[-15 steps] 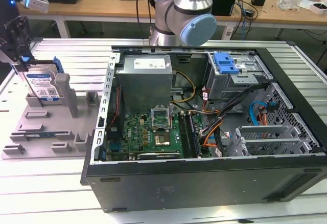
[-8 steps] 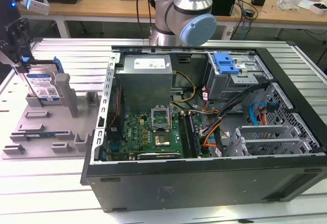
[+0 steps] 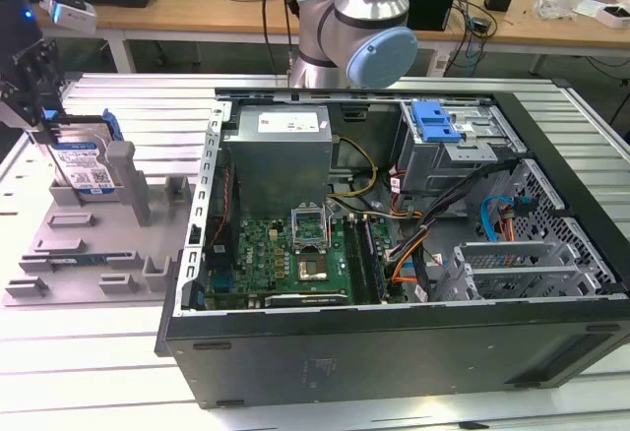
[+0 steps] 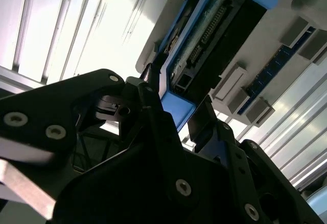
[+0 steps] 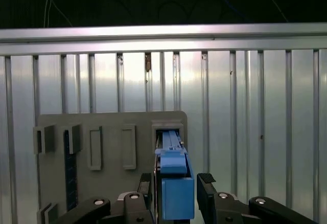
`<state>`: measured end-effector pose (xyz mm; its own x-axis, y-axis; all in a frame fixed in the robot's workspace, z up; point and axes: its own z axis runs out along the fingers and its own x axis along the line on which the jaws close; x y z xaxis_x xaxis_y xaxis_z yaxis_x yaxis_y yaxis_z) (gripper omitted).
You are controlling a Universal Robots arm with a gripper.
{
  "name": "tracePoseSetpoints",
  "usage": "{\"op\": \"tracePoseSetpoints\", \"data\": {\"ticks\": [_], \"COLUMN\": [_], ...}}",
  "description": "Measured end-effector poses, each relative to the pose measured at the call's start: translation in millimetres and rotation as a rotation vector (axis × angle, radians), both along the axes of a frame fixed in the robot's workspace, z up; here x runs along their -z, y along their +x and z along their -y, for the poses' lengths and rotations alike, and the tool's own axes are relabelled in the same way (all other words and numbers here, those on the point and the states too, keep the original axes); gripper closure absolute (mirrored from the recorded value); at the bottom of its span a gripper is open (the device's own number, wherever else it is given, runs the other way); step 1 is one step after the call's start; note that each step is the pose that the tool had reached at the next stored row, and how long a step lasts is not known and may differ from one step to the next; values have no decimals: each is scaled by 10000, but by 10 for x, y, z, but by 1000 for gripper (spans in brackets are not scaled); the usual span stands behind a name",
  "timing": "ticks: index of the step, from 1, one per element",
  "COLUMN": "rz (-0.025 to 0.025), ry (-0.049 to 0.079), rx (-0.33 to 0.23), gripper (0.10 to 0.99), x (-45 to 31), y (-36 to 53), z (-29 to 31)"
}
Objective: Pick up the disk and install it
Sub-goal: 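Pick up the disk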
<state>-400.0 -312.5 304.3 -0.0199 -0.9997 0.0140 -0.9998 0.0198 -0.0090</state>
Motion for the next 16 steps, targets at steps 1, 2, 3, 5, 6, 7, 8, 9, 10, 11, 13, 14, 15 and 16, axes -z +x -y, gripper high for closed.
{"op": "tracePoseSetpoints", "data": {"ticks": [1,2,3,5,6,7,8,9,10,11,13,14,15,16], "rz": [1,0,1,0,0,1,1,1,-1,0,1,3,3,3], "ry": [0,0,0,0,0,0,0,0,-1,-1,0,1,1,1], "rx": [0,0,1,1,0,0,0,1,0,0,1,1,1,1], "gripper": [604,604,620,620,694,694,694,694,694,694,694,694,694,694], "x": [6,10,15,22,27,32,37,41,44,45,47,48,48,48], "y": [0,0,0,0,0,0,0,0,0,0,0,0,0,0], "z": [0,0,0,0,0,0,0,0,0,0,0,1,3,3]}}
